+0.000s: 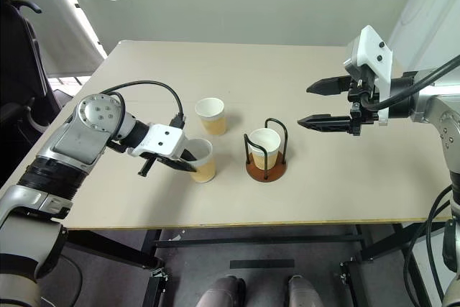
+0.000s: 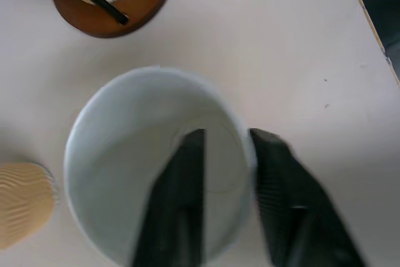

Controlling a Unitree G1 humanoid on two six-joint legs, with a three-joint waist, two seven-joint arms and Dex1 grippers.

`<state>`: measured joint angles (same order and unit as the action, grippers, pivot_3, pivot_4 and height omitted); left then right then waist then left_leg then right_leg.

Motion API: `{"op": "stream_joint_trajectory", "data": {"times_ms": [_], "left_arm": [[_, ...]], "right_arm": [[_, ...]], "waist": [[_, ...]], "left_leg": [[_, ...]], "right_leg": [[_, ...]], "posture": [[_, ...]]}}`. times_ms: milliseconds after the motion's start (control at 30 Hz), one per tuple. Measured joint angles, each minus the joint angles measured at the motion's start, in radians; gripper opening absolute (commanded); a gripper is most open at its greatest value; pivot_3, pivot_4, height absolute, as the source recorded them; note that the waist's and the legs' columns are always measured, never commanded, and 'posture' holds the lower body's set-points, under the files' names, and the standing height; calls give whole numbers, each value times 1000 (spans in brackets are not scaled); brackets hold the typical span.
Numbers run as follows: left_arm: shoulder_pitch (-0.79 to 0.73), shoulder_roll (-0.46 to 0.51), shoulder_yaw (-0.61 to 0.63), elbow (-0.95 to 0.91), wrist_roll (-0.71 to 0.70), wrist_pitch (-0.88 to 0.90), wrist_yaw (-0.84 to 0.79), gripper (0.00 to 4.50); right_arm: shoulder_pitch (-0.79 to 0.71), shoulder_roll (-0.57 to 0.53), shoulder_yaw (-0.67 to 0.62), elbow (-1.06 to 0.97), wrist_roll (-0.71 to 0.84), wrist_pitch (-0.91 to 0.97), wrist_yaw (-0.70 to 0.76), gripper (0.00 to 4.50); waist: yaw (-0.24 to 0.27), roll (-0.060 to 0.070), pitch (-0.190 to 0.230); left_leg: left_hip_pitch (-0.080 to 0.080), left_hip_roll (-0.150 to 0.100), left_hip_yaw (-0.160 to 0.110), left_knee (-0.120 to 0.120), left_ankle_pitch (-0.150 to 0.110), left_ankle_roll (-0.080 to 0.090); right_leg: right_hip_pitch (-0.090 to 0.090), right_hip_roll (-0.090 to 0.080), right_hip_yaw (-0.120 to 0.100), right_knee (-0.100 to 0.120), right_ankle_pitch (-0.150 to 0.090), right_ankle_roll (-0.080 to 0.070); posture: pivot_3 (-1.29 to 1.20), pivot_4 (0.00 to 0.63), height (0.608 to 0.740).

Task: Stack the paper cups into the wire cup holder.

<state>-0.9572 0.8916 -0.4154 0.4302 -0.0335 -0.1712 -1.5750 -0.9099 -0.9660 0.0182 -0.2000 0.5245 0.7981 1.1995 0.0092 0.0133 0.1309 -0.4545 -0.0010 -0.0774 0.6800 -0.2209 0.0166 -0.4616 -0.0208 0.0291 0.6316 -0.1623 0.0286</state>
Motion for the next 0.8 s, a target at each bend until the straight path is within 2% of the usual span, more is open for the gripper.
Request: {"op": "stream_joint_trajectory", "data": {"times_ms": [233, 467, 600, 800], "left_arm": [[-49, 1, 9, 22, -33, 44, -5, 10], [-79, 64, -25, -10, -147, 134, -7, 10], [-158, 66, -31, 0, -216, 186, -8, 10], [-286, -17, -12, 106, -273, 232, -9, 10]], "right_arm": [[2, -29, 4, 25, -18, -29, 36, 3579], [42, -60, 44, 79, -78, -120, 96, 3579], [44, -62, 55, 115, -89, -166, 157, 3579], [42, -53, 73, 114, -88, -163, 181, 3579]], "waist": [[-1, 0, 0], [1, 0, 0], [1, 0, 0], [2, 0, 0]], "left_leg": [[0, 0, 0, 0, 0, 0], [0, 0, 0, 0, 0, 0], [0, 0, 0, 1, 0, 1], [0, 0, 0, 1, -1, 1]], "right_leg": [[0, 0, 0, 0, 1, 1], [0, 0, 0, -1, 1, 1], [1, 0, 0, -1, 1, 1], [1, 0, 0, -2, 1, 1]], "posture": [[0, 150, 740], [0, 150, 740], [0, 150, 740], [0, 150, 740]]}}
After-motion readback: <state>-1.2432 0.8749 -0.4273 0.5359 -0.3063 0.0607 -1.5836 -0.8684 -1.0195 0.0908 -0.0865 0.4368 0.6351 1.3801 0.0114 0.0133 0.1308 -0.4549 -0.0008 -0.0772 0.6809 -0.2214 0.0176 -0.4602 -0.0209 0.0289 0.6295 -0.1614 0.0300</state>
